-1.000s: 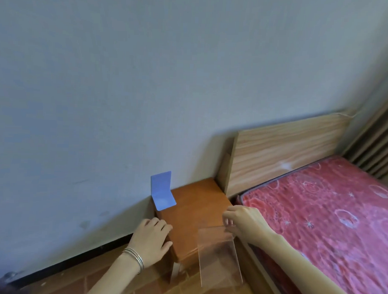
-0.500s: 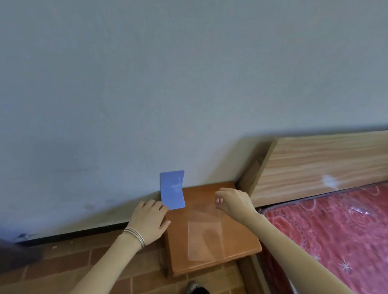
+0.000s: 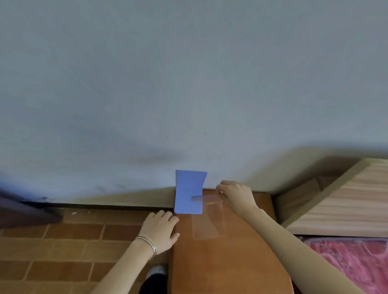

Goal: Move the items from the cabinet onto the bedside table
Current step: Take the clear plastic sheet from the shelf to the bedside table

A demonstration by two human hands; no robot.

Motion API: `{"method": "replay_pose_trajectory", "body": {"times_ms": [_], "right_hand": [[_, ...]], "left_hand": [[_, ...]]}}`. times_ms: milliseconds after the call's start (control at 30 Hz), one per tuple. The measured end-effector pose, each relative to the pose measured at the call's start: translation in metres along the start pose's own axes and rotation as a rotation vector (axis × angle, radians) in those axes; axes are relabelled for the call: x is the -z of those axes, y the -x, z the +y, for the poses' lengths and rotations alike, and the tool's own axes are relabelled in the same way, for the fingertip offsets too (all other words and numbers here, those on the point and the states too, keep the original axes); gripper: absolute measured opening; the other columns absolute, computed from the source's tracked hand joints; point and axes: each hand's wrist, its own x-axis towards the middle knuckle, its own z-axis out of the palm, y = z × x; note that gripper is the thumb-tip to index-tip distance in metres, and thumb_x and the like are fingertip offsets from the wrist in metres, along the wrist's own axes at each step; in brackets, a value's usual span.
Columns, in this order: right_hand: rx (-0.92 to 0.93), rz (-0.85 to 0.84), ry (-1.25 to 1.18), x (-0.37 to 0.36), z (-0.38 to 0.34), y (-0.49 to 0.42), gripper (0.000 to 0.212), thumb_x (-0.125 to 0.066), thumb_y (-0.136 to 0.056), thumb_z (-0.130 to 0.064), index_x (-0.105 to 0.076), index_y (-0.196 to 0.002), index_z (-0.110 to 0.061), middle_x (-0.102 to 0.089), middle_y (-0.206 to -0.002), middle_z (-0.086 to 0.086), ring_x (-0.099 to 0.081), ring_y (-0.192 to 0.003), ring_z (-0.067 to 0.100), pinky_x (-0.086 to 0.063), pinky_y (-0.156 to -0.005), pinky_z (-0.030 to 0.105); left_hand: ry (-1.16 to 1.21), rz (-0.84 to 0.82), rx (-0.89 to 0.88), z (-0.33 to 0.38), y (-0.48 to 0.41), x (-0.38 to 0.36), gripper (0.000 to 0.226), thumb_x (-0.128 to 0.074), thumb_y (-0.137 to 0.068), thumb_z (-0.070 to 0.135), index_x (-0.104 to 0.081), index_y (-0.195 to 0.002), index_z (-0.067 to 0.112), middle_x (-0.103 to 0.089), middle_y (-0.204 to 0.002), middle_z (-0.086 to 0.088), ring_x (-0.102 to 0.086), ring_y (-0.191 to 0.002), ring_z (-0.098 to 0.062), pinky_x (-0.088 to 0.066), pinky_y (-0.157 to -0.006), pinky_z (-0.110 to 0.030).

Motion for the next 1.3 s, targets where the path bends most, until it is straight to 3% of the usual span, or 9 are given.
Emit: {"method": "replay_pose_trajectory", "body": {"times_ms": [167, 333, 533, 600, 700, 800, 867, 1033, 1300], "right_hand": [[-0.004, 0.039, -0.035, -0.063, 0.003, -0.053, 0.013, -0.054, -0.085, -0.013, -0.065, -0.090, -0.019, -0.062, -0.091, -0.001, -0.058, -0.085, 0.023, -0.035, -0.059, 0.028], [-0.072, 0.231, -0.170, -0.112, 0.009, -0.072, 0.005, -0.066, -0.079, -0.009, -0.070, -0.078, -0.013, -0.065, -0.078, 0.005, -0.061, -0.072, 0.031, -0.036, -0.058, 0.029], [-0.154, 0.526, -0.338, -0.141, 0.015, -0.055, 0.029, -0.055, -0.081, -0.016, -0.063, -0.108, -0.010, -0.061, -0.109, 0.006, -0.052, -0.095, 0.020, -0.044, -0.076, 0.030], [-0.223, 0.568, -0.399, -0.159, 0.019, -0.031, 0.030, -0.063, -0.079, -0.008, -0.059, -0.109, -0.008, -0.055, -0.113, 0.007, -0.050, -0.098, 0.021, -0.044, -0.078, 0.030], [-0.223, 0.384, -0.334, -0.207, 0.029, 0.003, 0.038, -0.072, -0.075, -0.006, -0.058, -0.110, -0.011, -0.053, -0.117, 0.005, -0.053, -0.099, 0.023, -0.048, -0.077, 0.034], [-0.117, 0.019, -0.213, -0.258, 0.033, 0.022, 0.046, -0.072, -0.077, -0.022, -0.058, -0.121, -0.023, -0.050, -0.132, 0.002, -0.054, -0.109, 0.026, -0.051, -0.080, 0.038], [-0.069, -0.086, -0.126, -0.277, 0.031, 0.024, 0.050, -0.076, -0.073, -0.032, -0.060, -0.120, -0.028, -0.052, -0.133, 0.001, -0.048, -0.120, 0.023, -0.054, -0.082, 0.042], [0.004, -0.035, -0.005, -0.289, 0.025, 0.011, 0.054, -0.079, -0.069, -0.033, -0.062, -0.119, -0.024, -0.054, -0.132, 0.007, -0.049, -0.124, 0.029, -0.036, -0.100, 0.047], [0.008, 0.050, -0.075, -0.297, 0.013, -0.010, 0.049, -0.075, -0.076, -0.025, -0.059, -0.122, -0.014, -0.051, -0.133, 0.014, -0.048, -0.124, 0.029, -0.030, -0.103, 0.043]], "left_hand": [[-0.004, -0.074, 0.003, -0.022, -0.047, -0.057, 0.049, -0.038, -0.094, 0.044, -0.035, -0.137, 0.022, -0.041, -0.137, 0.000, -0.039, -0.122, -0.020, -0.035, -0.097, -0.035], [0.058, -0.105, 0.007, -0.030, -0.074, -0.107, 0.051, -0.038, -0.094, 0.044, -0.032, -0.140, 0.023, -0.034, -0.143, -0.001, -0.037, -0.126, -0.021, -0.035, -0.100, -0.035], [0.119, -0.089, 0.026, -0.027, -0.091, -0.150, 0.056, -0.040, -0.094, 0.043, -0.023, -0.144, 0.025, -0.019, -0.153, -0.003, -0.026, -0.136, -0.020, -0.032, -0.106, -0.034], [0.122, -0.063, 0.036, -0.031, -0.098, -0.156, 0.058, -0.042, -0.094, 0.042, -0.018, -0.146, 0.028, -0.013, -0.155, -0.004, -0.020, -0.139, -0.020, -0.028, -0.109, -0.034], [0.106, -0.041, 0.024, -0.037, -0.112, -0.163, 0.061, -0.043, -0.094, 0.041, -0.015, -0.146, 0.030, -0.007, -0.156, -0.006, -0.015, -0.141, -0.022, -0.026, -0.110, -0.035], [0.108, -0.032, 0.009, -0.043, -0.124, -0.170, 0.060, -0.045, -0.093, 0.040, -0.018, -0.146, 0.030, -0.006, -0.156, -0.008, -0.017, -0.141, -0.022, -0.030, -0.108, -0.034], [0.101, -0.041, -0.001, -0.046, -0.130, -0.175, 0.059, -0.043, -0.094, 0.039, -0.017, -0.146, 0.030, -0.005, -0.156, -0.007, -0.016, -0.141, -0.021, -0.030, -0.107, -0.033], [0.173, -0.018, -0.016, -0.050, -0.144, -0.181, 0.055, -0.040, -0.096, 0.039, -0.020, -0.146, 0.026, -0.008, -0.156, -0.004, -0.022, -0.139, -0.020, -0.037, -0.101, -0.031], [0.239, -0.015, 0.051, -0.057, -0.152, -0.182, 0.055, -0.043, -0.096, 0.031, -0.022, -0.146, 0.024, -0.013, -0.155, -0.005, -0.025, -0.138, -0.020, -0.043, -0.097, -0.028]]}}
